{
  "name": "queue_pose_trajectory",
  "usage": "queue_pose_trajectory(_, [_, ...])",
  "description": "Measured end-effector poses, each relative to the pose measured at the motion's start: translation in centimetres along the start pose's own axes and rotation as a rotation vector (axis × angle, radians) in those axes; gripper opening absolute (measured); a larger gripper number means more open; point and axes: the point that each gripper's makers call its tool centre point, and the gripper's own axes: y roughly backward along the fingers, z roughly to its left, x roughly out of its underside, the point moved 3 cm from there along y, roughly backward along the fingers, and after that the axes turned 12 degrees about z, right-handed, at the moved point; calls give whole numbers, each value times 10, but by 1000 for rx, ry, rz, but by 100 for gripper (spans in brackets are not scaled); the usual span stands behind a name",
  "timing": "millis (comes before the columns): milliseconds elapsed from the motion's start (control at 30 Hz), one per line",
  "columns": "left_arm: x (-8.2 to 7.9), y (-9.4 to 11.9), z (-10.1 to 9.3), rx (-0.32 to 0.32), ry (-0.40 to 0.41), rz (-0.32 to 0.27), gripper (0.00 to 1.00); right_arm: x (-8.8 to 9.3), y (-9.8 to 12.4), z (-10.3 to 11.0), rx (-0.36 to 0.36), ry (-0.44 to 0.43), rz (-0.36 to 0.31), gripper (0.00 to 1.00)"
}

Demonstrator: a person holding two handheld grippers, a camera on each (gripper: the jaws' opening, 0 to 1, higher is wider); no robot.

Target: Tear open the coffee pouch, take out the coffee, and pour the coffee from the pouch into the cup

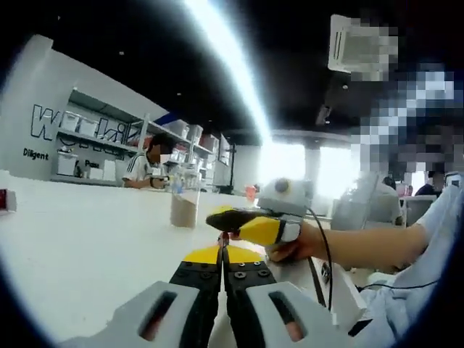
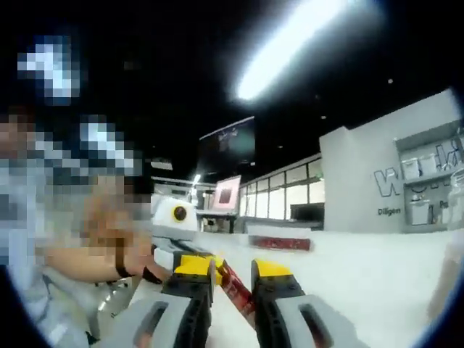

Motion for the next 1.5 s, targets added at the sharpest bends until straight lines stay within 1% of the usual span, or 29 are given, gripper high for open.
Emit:
queue_pose_trajectory(33, [0,-1,-3,10,-7,1,4,4,-1,-14,0,5,25,15])
queue_pose_trajectory(100, [1,-3,-3,7,-18,14,4,5,2,-17,4,19,27,10])
queue_pose_trajectory(133, [2,-3,-2,1,-22,22,4,5,5,-21,-13,-5,26,10])
queue_pose_trajectory(167, [2,-3,-1,-2,-25,24,4,7,6,-18,-50,-28,35,10])
queue_pose_trajectory(233, [3,-4,-3,-6,-46,32,4,8,6,-16,-46,18,41,9])
queue_pose_trajectory(300, [3,-3,-1,-15,-65,33,4,8,5,-13,-61,15,46,9])
queue_pose_trajectory(367, [3,-3,0,-15,-57,34,4,9,5,-14,-84,33,47,9])
queue_pose_trajectory(400, [3,-3,1,-16,-58,35,4,9,5,-13,-86,33,45,10])
queue_pose_trajectory(467, [4,-4,1,-19,-51,46,4,11,4,-10,-127,9,56,14])
queue_pose_trajectory(533, [5,-5,2,-24,-58,51,4,12,4,-5,-169,22,57,16])
queue_pose_trajectory(567, [7,-5,4,-26,-40,65,4,15,2,-19,-159,20,66,13])
queue_pose_trajectory(633, [8,-7,5,-18,-33,71,4,16,1,-26,-159,0,73,10])
queue_pose_trajectory(667, [8,-7,6,-15,-21,76,4,16,1,-29,-153,-5,73,6])
queue_pose_trajectory(733, [10,-8,4,-21,-32,88,4,18,0,-31,-153,-22,89,2])
queue_pose_trajectory(767, [12,-8,4,-29,-32,99,4,20,0,-33,-132,-27,102,2])
queue_pose_trajectory(800, [13,-7,6,-53,-39,108,4,21,0,-31,-138,-29,109,2])
queue_pose_trajectory(833, [12,-7,5,-56,-50,105,4,21,0,-30,-144,-22,114,2])
queue_pose_trajectory(900, [12,-6,3,-46,-61,103,4,21,-1,-30,-133,-19,118,2])
queue_pose_trajectory(967, [12,-6,3,-50,-63,102,4,18,-1,-34,-112,-52,116,2])
queue_pose_trajectory(1000, [11,-6,3,-41,-61,94,4,18,-1,-35,-113,-59,111,2])
queue_pose_trajectory(1067, [9,-5,2,-31,-52,86,4,16,1,-41,-88,-90,97,2])
queue_pose_trajectory(1167, [9,-4,3,-43,-63,86,4,17,1,-39,-127,-123,96,2])
queue_pose_trajectory(1200, [9,-4,2,-43,-66,85,4,17,0,-39,-126,-121,98,2])
queue_pose_trajectory(1233, [9,-4,2,-41,-69,84,4,16,-1,-35,-144,-102,97,3])
queue_pose_trajectory(1267, [9,-3,3,-46,-67,85,4,15,-2,-33,-146,-89,89,5])
queue_pose_trajectory(1333, [10,-3,3,-51,-65,87,4,14,-2,-29,-147,-61,87,17])
queue_pose_trajectory(1367, [10,-3,3,-50,-65,89,4,14,-3,-28,-147,-45,92,18])
queue_pose_trajectory(1433, [10,-3,3,-50,-64,93,4,15,-4,-25,-148,-14,102,13])
queue_pose_trajectory(1500, [12,-5,3,-46,-69,107,4,17,-6,-21,-155,8,113,15])
